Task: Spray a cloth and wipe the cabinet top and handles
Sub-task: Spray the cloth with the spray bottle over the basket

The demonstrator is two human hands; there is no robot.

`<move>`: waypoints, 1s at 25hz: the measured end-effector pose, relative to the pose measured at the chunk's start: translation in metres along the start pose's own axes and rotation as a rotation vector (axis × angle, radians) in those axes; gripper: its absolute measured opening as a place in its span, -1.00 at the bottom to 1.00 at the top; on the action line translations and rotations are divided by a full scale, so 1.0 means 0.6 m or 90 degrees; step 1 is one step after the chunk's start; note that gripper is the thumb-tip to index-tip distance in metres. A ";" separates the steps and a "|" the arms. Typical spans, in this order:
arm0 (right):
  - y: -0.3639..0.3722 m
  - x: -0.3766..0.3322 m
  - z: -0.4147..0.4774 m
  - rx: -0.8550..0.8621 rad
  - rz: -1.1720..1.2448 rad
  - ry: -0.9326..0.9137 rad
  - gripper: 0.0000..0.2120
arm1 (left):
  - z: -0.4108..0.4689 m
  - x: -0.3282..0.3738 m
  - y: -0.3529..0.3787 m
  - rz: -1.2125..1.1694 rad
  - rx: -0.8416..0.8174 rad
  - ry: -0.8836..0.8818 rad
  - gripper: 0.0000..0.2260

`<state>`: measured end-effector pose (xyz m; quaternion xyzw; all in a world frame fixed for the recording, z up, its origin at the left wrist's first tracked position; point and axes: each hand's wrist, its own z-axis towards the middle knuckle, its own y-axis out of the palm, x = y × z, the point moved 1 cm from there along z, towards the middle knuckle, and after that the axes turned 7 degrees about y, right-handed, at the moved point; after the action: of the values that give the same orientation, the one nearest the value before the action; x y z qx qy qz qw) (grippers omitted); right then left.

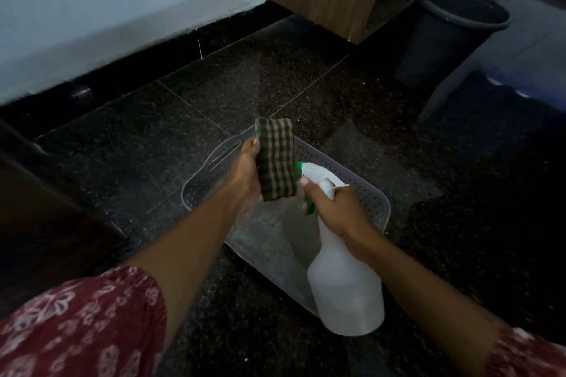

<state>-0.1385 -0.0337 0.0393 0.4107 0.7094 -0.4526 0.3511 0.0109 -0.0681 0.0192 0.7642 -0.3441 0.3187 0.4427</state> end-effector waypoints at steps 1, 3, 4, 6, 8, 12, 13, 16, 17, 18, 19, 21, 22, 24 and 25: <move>-0.002 -0.001 -0.001 0.009 -0.014 0.010 -0.80 | 0.000 -0.001 0.000 0.001 0.000 -0.002 -0.66; -0.003 -0.001 -0.002 -0.004 -0.031 0.033 -0.89 | -0.001 -0.002 0.000 0.010 -0.001 0.000 -0.65; -0.002 0.000 0.000 -0.015 -0.040 0.041 -0.87 | -0.002 -0.001 0.001 0.011 0.000 0.001 -0.65; 0.000 0.001 0.000 -0.023 -0.061 0.050 -0.82 | -0.004 0.001 0.003 0.006 0.007 0.003 -0.67; 0.001 0.000 0.004 -0.005 -0.063 0.050 -0.80 | -0.004 0.000 0.005 0.004 0.012 0.002 -0.70; -0.003 -0.006 0.013 0.020 -0.036 0.056 -0.78 | -0.003 -0.006 0.003 0.012 0.002 -0.017 -0.68; -0.002 -0.010 0.013 0.014 -0.038 0.054 -0.80 | -0.003 -0.007 0.003 0.017 -0.003 -0.021 -0.68; 0.002 -0.019 0.019 0.014 -0.041 0.049 -0.79 | -0.004 -0.007 0.003 0.009 -0.012 -0.031 -0.69; 0.003 -0.021 0.021 0.024 -0.047 0.053 -0.77 | -0.004 -0.008 0.004 0.003 -0.012 -0.032 -0.69; 0.003 -0.023 0.024 0.037 -0.051 0.059 -0.74 | -0.005 -0.009 0.005 0.001 -0.010 -0.030 -0.69; 0.003 -0.025 0.025 0.048 -0.048 0.071 -0.73 | -0.005 -0.009 0.005 0.003 -0.010 -0.026 -0.70; 0.003 -0.026 0.027 0.042 -0.051 0.081 -0.75 | -0.003 -0.010 0.005 0.011 -0.013 -0.020 -0.70; 0.003 -0.025 0.028 0.022 -0.063 0.073 -0.78 | -0.003 -0.010 0.005 0.012 -0.013 -0.021 -0.70; 0.006 -0.028 0.026 -0.013 -0.077 0.056 -0.86 | -0.005 -0.008 0.006 0.010 -0.014 -0.026 -0.68; 0.006 -0.028 0.024 -0.014 -0.076 0.054 -0.86 | -0.006 -0.008 0.006 0.007 -0.016 -0.030 -0.67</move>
<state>-0.1266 -0.0509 0.0478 0.3824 0.7520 -0.4468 0.2977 0.0046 -0.0653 0.0186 0.7641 -0.3625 0.2984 0.4424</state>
